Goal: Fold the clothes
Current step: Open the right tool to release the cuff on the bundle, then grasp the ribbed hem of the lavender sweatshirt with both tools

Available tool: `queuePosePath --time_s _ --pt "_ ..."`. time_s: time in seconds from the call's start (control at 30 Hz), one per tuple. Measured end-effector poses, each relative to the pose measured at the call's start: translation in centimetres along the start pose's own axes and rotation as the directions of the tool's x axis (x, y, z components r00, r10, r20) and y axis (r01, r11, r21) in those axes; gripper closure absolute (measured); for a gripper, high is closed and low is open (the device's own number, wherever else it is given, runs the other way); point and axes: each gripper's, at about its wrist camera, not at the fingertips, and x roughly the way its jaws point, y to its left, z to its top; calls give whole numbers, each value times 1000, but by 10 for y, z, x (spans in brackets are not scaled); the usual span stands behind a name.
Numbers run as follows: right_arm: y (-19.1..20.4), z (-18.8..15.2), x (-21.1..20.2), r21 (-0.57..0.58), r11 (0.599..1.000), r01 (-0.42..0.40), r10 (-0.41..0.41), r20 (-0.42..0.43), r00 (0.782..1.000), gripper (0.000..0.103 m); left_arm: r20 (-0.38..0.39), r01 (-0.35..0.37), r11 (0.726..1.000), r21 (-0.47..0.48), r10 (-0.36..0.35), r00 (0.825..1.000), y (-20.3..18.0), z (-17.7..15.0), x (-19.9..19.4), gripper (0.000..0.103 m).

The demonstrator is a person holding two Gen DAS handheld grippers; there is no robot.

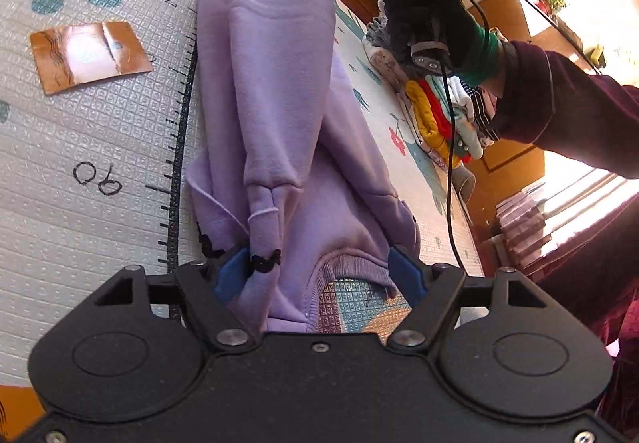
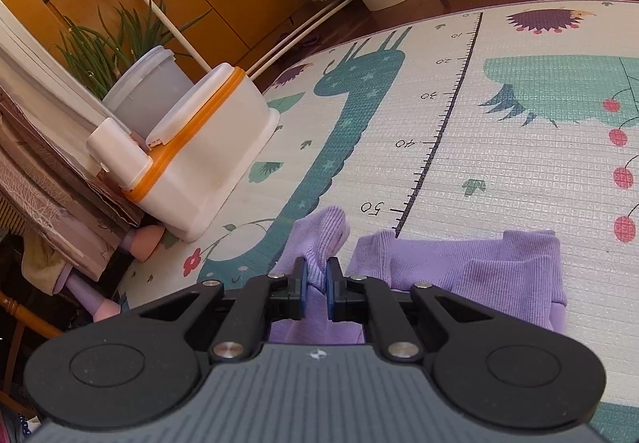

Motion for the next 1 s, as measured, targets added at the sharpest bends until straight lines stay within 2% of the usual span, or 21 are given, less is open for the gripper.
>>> queuePosePath --time_s 0.2,0.33,0.4,0.47,0.57,0.63,0.7,0.77,0.87,0.9,1.0 --pt "-26 -17 23 15 998 56 -56 -29 998 92 8 32 995 -96 -31 999 8 2 -3 30" --pt "-34 -31 44 -62 988 142 -147 -88 985 91 9 25 993 -114 -24 1000 6 2 -4 30" --pt "-32 -32 41 -70 985 158 -163 -81 983 90 10 15 993 -117 -14 1000 3 4 -7 27" --pt "-27 -29 34 -80 983 168 -173 -59 983 80 18 12 992 -126 -9 1000 -1 5 -5 23" --pt "-10 -24 11 -193 966 172 -179 -24 983 74 29 -2 992 -127 5 1000 -6 4 -4 19" --pt "5 -29 -2 -305 938 162 -182 -40 982 74 29 -22 993 -114 26 999 -10 5 -5 19" --pt "25 -45 -15 -433 892 126 -178 -82 981 74 29 -46 996 -82 49 998 -17 6 -6 19" --pt "50 -71 -29 -563 825 58 -165 -142 976 74 21 -74 997 -24 74 997 -27 6 -4 19" --pt "81 -113 -41 -685 727 -33 -153 -210 966 74 11 -110 994 27 109 994 -35 6 -2 18" --pt "88 -125 -41 -696 716 -55 -151 -231 961 74 8 -122 992 42 121 993 -39 7 -2 18" --pt "96 -147 -42 -685 727 -40 -159 -225 961 75 8 -175 977 123 175 985 -54 11 -2 18"
